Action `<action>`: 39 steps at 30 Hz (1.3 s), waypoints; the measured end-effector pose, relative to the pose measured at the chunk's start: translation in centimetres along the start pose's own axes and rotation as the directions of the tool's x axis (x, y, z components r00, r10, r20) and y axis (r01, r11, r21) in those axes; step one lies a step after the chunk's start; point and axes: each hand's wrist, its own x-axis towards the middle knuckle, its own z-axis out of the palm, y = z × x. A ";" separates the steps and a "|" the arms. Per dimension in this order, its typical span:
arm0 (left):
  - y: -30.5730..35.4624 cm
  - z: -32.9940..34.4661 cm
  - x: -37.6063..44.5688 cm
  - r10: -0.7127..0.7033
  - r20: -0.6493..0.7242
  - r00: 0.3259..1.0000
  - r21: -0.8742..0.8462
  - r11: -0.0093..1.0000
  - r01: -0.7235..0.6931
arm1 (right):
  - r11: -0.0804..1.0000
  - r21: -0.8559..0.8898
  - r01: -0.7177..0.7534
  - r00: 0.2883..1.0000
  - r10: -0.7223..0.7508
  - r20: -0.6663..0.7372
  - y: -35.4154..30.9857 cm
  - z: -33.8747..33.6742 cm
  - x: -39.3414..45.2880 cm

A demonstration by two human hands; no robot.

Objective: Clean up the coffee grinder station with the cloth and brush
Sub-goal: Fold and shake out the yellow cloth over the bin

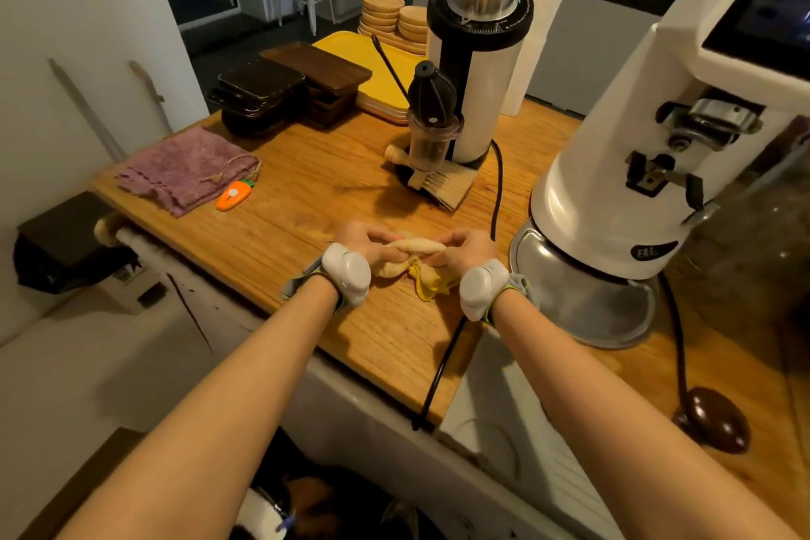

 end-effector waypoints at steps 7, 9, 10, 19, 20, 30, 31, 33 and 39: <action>-2.1 -1.1 -4.4 0.003 0.027 1.000 0.031 1.000 -0.004 | 1.000 -0.001 -0.002 1.000 0.002 0.015 1.0 1.9 -4.5; -2.6 -1.3 -5.6 -0.006 0.037 0.999 0.038 0.999 0.004 | 1.000 0.000 0.005 0.999 -0.005 0.032 1.4 2.5 -5.5; -2.8 -1.5 -6.1 -0.011 0.049 0.999 0.042 0.999 0.009 | 1.000 0.008 0.012 0.999 -0.013 0.043 1.6 2.8 -6.0; -3.8 -3.1 -9.6 -0.049 0.127 0.991 0.033 0.998 0.045 | 0.999 -0.047 0.024 0.998 -0.021 0.062 2.2 4.6 -9.2; -3.8 -3.2 -9.8 -0.064 0.136 0.989 0.042 0.997 0.059 | 0.998 -0.055 0.026 0.997 -0.022 0.073 2.3 4.7 -9.5; -3.1 -4.5 -11.0 -0.150 0.222 0.964 0.158 0.981 0.116 | 0.988 -0.066 0.143 0.959 -0.122 0.257 2.8 4.9 -11.1; -3.1 -4.4 -11.2 -0.140 0.235 0.962 0.138 0.984 0.110 | 0.982 -0.075 0.174 0.942 -0.144 0.303 2.6 4.6 -11.1; -3.1 -4.3 -11.6 -0.114 0.244 0.963 0.101 0.991 0.092 | 0.972 -0.099 0.212 0.916 -0.163 0.367 2.5 4.5 -11.2; -0.1 -2.3 -11.3 0.030 0.180 0.983 -0.013 1.000 -0.028 | 0.981 0.089 0.172 0.960 -0.187 0.207 2.3 2.0 -9.8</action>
